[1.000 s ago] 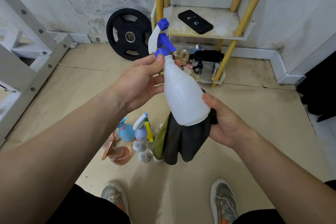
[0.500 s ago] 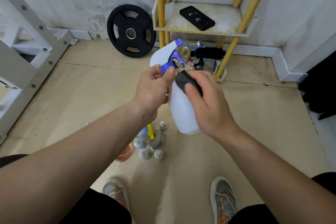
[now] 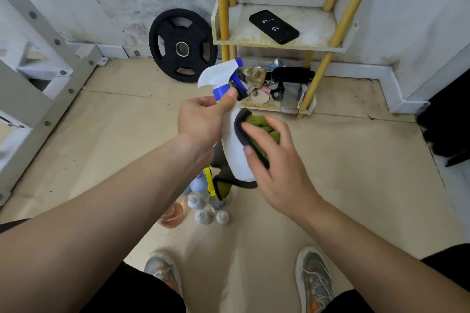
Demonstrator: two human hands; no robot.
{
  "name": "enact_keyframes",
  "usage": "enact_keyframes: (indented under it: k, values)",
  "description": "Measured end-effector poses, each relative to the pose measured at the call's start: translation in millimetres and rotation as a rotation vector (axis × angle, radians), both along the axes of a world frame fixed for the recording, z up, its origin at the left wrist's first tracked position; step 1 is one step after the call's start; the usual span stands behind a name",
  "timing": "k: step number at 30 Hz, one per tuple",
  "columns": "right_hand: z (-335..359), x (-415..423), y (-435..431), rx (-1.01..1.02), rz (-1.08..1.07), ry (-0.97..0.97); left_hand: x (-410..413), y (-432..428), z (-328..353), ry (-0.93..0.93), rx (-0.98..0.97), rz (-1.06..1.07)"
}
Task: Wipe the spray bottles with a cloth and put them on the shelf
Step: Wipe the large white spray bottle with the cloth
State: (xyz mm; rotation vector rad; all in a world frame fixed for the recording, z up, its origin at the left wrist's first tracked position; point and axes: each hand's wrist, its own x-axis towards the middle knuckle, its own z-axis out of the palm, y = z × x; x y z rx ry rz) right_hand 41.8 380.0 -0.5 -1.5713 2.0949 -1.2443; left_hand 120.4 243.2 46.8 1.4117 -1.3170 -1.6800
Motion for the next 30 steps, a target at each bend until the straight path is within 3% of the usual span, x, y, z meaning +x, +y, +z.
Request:
enact_keyframes:
  k: [6, 10, 12, 18, 21, 26, 30]
  values:
    - [7, -16, -13, 0.055, -0.063, -0.537, 2, 5, -6, -0.046, -0.044, -0.152]
    - [20, -20, -14, -0.041, -0.068, -0.829, 2, 4, 2, -0.042, 0.021, -0.248]
    - [23, -22, -13, -0.028, -0.043, -0.832, 3, 4, 6, -0.018, 0.048, -0.277]
    - [17, -20, -6, 0.224, -0.030, -0.439, 2, 4, 7, 0.037, 0.078, -0.171]
    - [17, -21, -8, 0.217, -0.046, -0.393, 1, 4, 7, 0.053, 0.110, -0.214]
    - [16, -38, -6, 0.114, 0.048, -0.812, 4, -5, 6, 0.053, 0.123, -0.400]
    - [11, -40, -8, 0.042, 0.141, -1.132, 7, -7, 6, 0.161, 0.161, -0.448]
